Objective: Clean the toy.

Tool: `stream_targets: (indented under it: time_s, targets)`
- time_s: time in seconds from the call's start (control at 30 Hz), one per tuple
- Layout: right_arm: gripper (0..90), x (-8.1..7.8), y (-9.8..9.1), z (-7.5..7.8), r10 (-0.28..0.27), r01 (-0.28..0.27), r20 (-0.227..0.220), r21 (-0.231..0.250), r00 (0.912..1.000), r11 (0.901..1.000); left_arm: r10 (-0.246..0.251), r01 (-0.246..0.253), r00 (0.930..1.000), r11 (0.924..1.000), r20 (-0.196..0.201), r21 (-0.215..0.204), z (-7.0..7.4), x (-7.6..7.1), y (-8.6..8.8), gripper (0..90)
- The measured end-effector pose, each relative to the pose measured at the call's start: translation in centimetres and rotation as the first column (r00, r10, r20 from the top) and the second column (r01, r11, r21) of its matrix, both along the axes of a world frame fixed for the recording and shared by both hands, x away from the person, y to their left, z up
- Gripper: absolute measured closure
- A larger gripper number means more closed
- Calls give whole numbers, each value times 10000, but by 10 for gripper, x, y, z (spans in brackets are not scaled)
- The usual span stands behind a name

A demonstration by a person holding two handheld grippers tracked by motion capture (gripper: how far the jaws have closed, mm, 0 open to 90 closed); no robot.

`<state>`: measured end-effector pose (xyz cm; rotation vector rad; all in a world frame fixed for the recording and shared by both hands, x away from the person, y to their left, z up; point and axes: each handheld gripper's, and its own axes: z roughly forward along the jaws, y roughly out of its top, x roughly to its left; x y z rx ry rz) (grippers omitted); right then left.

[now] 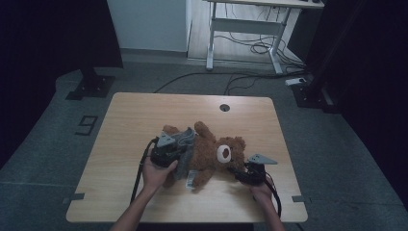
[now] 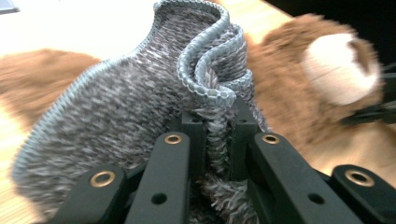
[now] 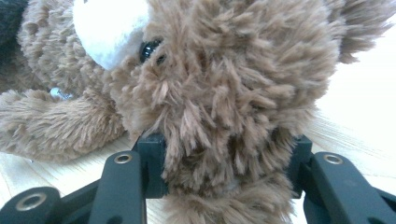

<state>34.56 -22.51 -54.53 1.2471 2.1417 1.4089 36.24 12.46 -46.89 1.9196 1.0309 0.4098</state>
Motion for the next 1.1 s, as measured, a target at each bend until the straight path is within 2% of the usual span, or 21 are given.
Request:
stream_targets:
  time_s: [0.07, 0.17, 0.2, 0.27, 0.37, 0.43, 0.53, 0.63, 0.77, 0.83, 0.87, 0.9, 0.97, 1.03, 1.1]
  targets:
    - [496, 0, 0, 0, -6, 6, -6, 8, 10000, 10000, 362, -359, 9991, 9993, -200, 144, -5, 1, 13, 808]
    - [495, 0, 0, 0, 7, -7, -7, 9, 10000, 10000, 623, -636, 9951, 9979, -765, -154, -15, 5, 31, 808]
    - [496, 0, 0, 0, 14, -14, -6, 5, 10000, 10000, 642, -672, 9945, 9972, -833, -336, -16, 7, 36, 807]
    - [496, 0, 0, 0, -1, 1, -25, 6, 10000, 10000, 587, -617, 9959, 9972, -690, -430, -12, 6, 36, 807]
    - [496, 1, -1, 0, 5, -4, -70, 47, 10000, 10000, 211, -227, 9994, 9980, -273, -586, 5, 4, 24, 807]
    - [496, 1, -1, 0, -9, 10, -82, 89, 10000, 10000, -221, 215, 9997, 9969, -69, -760, 19, 3, 10, 807]
    - [496, 0, -1, 0, -20, 20, -76, 66, 10000, 10000, -880, 887, 9961, 9921, 112, -884, 37, 5, -19, 806]
    - [496, 0, -1, -1, -31, 31, -60, 105, 10000, 9999, -1540, 1551, 9879, 9839, 193, -889, 53, 10, -54, 806]
    - [495, 0, -1, -1, -2, 2, -61, 120, 10000, 9999, -2386, 2400, 9707, 9686, 285, -647, 65, 14, -106, 805]
    - [495, 0, -1, -1, 14, -14, -11, 102, 10000, 9999, -2821, 2825, 9592, 9584, 175, -396, 64, 17, -137, 805]
    - [496, 0, -1, -1, 18, -18, -3, 97, 10000, 10000, -2933, 2934, 9560, 9554, 106, -341, 63, 18, -147, 805]
    - [495, 0, -1, -1, 19, -18, -13, 96, 10000, 10000, -3118, 3116, 9501, 9498, -68, -274, 59, 20, -161, 805]
    - [496, 0, -1, -2, 38, -38, -18, 53, 10000, 10000, -3289, 3281, 9435, 9443, -410, -260, 49, 24, -179, 805]
    - [496, -1, -2, -2, 54, -54, -38, 34, 10000, 10000, -3302, 3306, 9414, 9438, -693, -61, 38, 27, -189, 805]
    - [496, 0, -1, -2, 46, -46, -26, 73, 10000, 10000, -3133, 3187, 9445, 9468, -985, 443, 23, 32, -194, 804]
